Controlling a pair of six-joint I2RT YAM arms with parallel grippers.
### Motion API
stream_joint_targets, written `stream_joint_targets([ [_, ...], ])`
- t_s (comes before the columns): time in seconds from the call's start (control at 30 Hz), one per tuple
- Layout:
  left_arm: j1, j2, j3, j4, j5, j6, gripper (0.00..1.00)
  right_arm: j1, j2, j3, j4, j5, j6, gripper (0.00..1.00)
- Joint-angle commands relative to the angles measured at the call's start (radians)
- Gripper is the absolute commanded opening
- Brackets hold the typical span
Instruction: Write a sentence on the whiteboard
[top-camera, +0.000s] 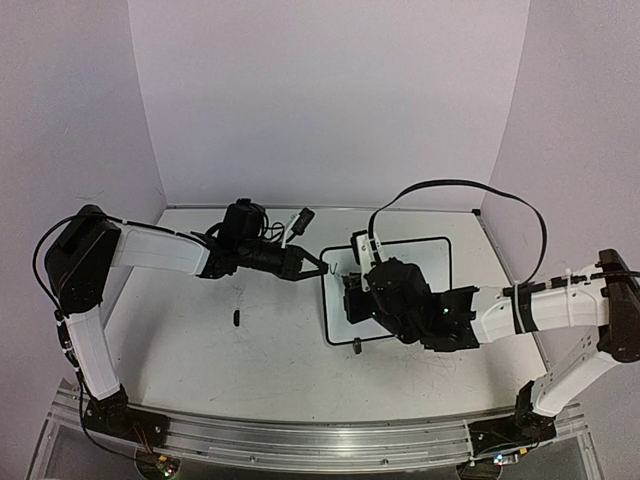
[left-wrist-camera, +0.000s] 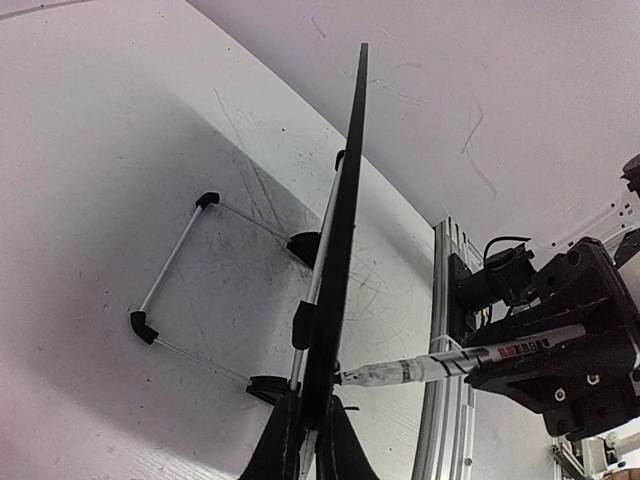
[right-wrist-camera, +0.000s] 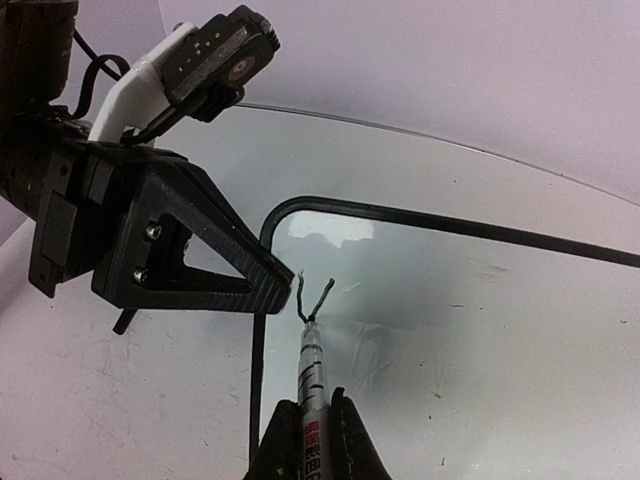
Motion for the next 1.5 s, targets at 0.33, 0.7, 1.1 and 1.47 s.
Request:
stream_joint_targets([
  [0.33, 0.009, -0.004, 0.015, 0.022, 0.023, -0.025, 0.0, 0.003, 0.033, 0.033, -0.017, 0.016, 0.019, 0.0],
  [0.7, 0.008, -0.004, 0.015, 0.022, 0.021, -0.025, 0.0, 0.013, 0.029, 0.014, -0.055, 0.009, 0.05, 0.0],
  [1.1, 0.008, -0.005, 0.015, 0.022, 0.023, -0.025, 0.0, 0.027, 0.036, -0.007, -0.07, -0.001, 0.087, 0.0],
  [1.47, 0.008, -0.005, 0.013, 0.022, 0.02, -0.024, 0.0, 0.03, 0.014, 0.009, -0.075, -0.012, 0.092, 0.0],
])
